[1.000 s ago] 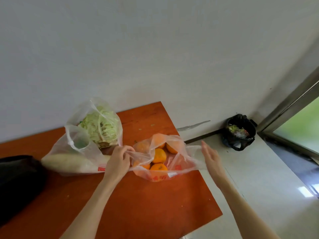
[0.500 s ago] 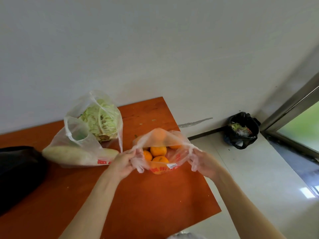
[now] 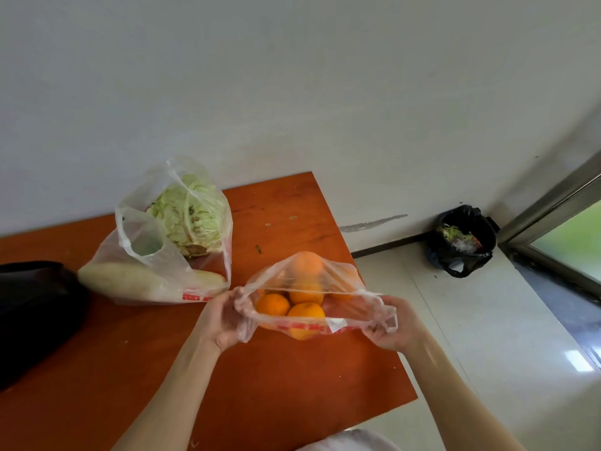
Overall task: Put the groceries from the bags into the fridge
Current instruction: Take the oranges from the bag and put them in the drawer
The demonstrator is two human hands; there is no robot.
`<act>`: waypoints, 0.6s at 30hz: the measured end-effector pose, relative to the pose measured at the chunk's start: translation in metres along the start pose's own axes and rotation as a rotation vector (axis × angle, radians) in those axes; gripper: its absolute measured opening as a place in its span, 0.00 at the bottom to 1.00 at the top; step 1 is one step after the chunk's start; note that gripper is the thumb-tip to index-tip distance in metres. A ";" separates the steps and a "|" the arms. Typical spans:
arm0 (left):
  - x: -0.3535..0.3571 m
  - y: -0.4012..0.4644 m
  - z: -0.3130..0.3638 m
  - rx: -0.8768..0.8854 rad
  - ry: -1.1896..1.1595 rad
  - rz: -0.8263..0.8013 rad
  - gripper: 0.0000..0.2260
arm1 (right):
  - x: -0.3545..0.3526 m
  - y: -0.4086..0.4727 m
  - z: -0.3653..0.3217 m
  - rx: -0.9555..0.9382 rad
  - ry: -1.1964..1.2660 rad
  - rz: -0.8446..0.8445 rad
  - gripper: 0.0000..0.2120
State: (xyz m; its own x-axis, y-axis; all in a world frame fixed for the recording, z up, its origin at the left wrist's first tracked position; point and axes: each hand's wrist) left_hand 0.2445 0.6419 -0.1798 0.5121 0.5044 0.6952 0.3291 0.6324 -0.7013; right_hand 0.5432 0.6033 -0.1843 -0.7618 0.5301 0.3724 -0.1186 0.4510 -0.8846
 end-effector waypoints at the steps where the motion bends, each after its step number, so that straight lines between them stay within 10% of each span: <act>1: 0.000 0.002 -0.001 0.025 0.021 0.032 0.05 | 0.000 0.001 0.002 0.007 -0.099 0.028 0.06; 9: -0.011 0.006 -0.006 0.102 -0.015 0.020 0.12 | 0.007 0.017 0.003 -0.166 0.058 -0.496 0.10; 18: -0.004 0.012 -0.013 0.069 0.030 0.089 0.12 | -0.004 0.032 0.011 -0.216 0.366 -0.240 0.17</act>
State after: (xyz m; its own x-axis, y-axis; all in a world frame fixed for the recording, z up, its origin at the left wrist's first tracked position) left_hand 0.2565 0.6402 -0.1935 0.5606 0.5436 0.6247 0.2262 0.6251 -0.7470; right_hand 0.5354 0.6078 -0.2174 -0.4507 0.5931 0.6672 -0.0995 0.7094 -0.6978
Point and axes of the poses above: each hand's wrist, its own y-axis towards the middle knuckle, its own x-axis out of the palm, z = x × y, and after that the axes turned 5 degrees about -y, right-handed
